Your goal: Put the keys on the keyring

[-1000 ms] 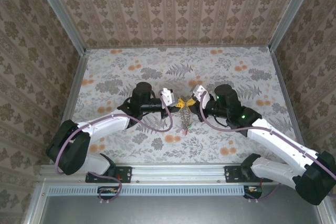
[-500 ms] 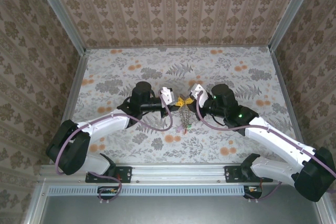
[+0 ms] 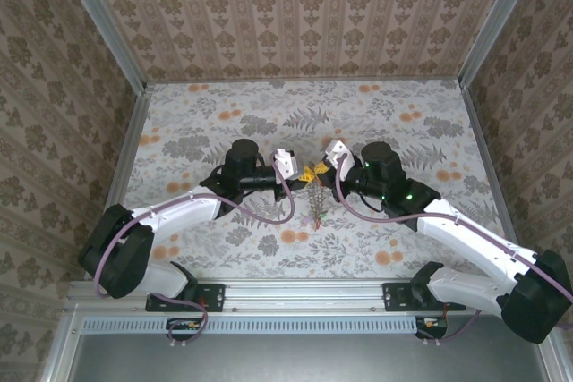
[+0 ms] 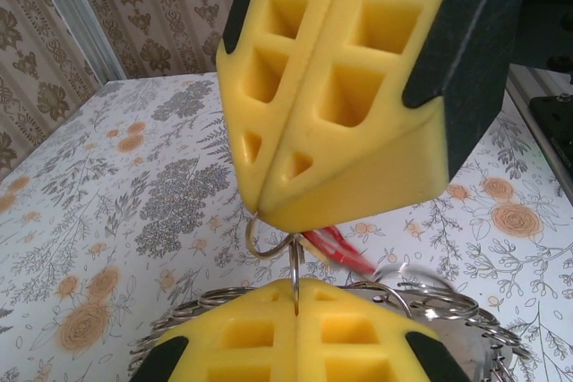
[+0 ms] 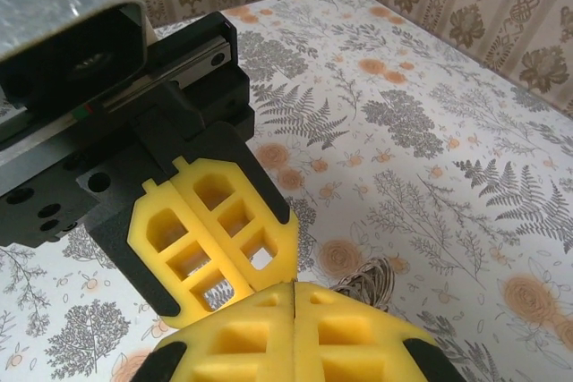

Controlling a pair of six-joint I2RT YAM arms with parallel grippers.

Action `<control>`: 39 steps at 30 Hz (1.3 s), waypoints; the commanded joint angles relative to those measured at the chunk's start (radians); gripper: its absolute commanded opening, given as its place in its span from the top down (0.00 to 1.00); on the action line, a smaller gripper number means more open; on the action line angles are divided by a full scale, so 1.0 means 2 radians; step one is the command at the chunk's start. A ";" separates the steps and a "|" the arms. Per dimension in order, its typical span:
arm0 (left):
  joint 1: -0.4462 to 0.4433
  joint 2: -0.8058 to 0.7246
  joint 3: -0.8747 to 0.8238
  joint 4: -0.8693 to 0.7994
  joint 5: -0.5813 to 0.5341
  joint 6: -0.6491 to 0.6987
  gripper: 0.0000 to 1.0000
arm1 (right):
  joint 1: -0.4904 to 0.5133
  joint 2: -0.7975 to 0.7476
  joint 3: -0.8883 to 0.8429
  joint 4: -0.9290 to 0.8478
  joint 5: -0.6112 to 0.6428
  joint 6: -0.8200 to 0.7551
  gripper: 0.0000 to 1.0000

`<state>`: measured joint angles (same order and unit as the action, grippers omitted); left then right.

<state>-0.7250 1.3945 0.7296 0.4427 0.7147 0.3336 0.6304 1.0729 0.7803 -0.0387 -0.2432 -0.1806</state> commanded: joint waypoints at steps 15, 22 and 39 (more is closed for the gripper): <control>-0.001 -0.007 0.022 0.010 0.003 0.000 1.00 | 0.001 -0.037 0.003 -0.040 -0.023 -0.001 1.00; -0.001 -0.005 0.024 0.010 0.008 0.000 1.00 | 0.002 -0.012 0.017 -0.036 -0.037 0.002 1.00; -0.003 -0.005 0.025 0.001 0.010 0.006 1.00 | 0.002 -0.002 0.009 0.012 -0.003 0.016 1.00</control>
<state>-0.7261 1.3945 0.7380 0.4419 0.7109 0.3340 0.6312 1.0683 0.7895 -0.0624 -0.2794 -0.1722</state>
